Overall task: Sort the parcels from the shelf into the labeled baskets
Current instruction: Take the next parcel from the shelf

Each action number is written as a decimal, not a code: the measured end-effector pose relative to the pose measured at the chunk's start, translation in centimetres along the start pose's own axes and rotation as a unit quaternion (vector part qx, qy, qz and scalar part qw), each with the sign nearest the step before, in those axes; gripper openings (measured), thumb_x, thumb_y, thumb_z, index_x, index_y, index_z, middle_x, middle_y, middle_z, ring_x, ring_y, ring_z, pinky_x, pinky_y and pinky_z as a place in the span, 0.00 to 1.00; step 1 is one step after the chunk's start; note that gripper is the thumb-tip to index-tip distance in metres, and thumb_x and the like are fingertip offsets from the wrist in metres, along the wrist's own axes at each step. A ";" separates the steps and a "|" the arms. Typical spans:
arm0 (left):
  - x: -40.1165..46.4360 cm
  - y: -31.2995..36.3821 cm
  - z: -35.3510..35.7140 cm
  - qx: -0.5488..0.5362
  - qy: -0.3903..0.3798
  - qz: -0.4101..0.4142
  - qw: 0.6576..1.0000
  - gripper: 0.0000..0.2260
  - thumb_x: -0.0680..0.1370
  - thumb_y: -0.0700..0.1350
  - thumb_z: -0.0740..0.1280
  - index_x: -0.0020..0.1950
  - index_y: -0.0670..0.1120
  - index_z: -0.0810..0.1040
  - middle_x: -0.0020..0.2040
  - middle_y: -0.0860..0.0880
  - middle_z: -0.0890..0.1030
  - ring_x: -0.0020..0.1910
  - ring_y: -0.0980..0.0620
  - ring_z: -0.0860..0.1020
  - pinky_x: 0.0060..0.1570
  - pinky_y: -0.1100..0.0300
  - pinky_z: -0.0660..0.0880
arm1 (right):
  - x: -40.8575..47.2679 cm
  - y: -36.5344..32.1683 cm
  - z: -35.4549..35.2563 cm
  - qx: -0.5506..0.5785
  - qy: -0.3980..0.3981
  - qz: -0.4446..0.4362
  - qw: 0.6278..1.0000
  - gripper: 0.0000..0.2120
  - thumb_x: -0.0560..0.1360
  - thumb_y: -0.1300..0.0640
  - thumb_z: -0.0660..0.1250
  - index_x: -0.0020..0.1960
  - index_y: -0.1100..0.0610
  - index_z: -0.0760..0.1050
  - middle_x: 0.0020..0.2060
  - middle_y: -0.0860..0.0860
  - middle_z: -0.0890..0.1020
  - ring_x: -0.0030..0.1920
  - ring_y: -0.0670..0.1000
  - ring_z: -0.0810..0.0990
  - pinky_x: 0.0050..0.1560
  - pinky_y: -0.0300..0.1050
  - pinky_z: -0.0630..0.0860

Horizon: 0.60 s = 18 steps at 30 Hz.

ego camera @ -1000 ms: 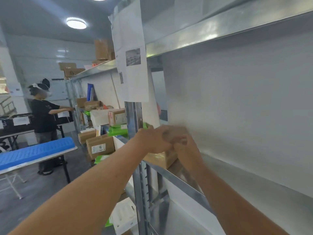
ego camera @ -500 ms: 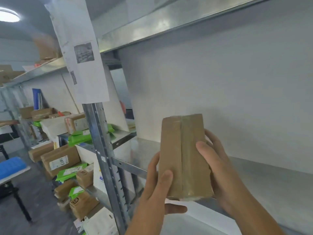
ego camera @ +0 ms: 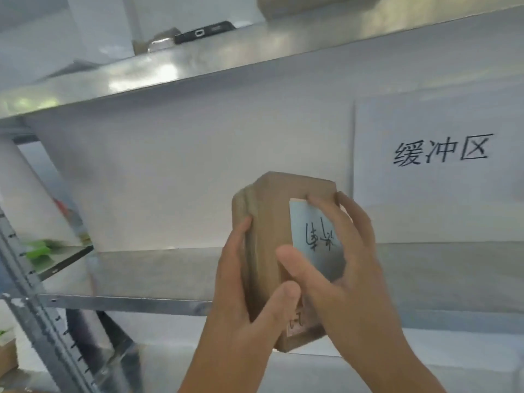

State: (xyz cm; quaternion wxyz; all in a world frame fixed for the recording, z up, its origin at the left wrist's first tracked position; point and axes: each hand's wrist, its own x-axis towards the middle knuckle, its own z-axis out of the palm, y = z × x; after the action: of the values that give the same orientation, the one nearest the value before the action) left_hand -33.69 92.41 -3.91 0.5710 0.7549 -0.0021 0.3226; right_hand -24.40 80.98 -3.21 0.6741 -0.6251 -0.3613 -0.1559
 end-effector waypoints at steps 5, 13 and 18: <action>-0.1 2.7 6.9 -0.060 -0.033 -0.063 0.996 0.36 0.69 0.60 0.80 0.69 0.76 0.62 0.59 0.62 0.84 0.55 0.54 0.86 0.43 0.61 0.84 | -1.8 -0.9 -9.9 -0.011 0.054 -0.013 0.998 0.23 0.77 0.53 0.75 0.66 0.33 0.76 0.72 0.30 0.67 0.62 0.39 0.77 0.42 0.34 0.81; -2.0 4.8 18.3 -0.132 -0.164 -0.019 0.977 0.35 0.81 0.47 0.66 0.68 0.86 0.54 0.66 0.64 0.81 0.59 0.57 0.84 0.48 0.65 0.82 | -6.4 -3.4 -22.0 0.024 0.099 0.042 0.994 0.28 0.83 0.58 0.68 0.71 0.28 0.68 0.69 0.40 0.79 0.60 0.50 0.85 0.44 0.53 0.87; -3.3 6.2 25.2 -0.035 -0.255 0.050 0.965 0.34 0.84 0.40 0.61 0.67 0.84 0.59 0.60 0.72 0.80 0.51 0.60 0.84 0.46 0.63 0.83 | -9.9 -5.1 -27.8 -0.077 0.185 0.024 0.979 0.26 0.79 0.53 0.67 0.69 0.27 0.70 0.78 0.31 0.63 0.73 0.46 0.74 0.51 0.47 0.85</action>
State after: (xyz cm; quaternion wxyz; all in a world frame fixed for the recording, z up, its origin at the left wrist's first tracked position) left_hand -26.44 67.26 -3.71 0.5608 0.7905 -0.1972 0.1475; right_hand -26.48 51.18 -5.04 0.6823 -0.6444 -0.2019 -0.2800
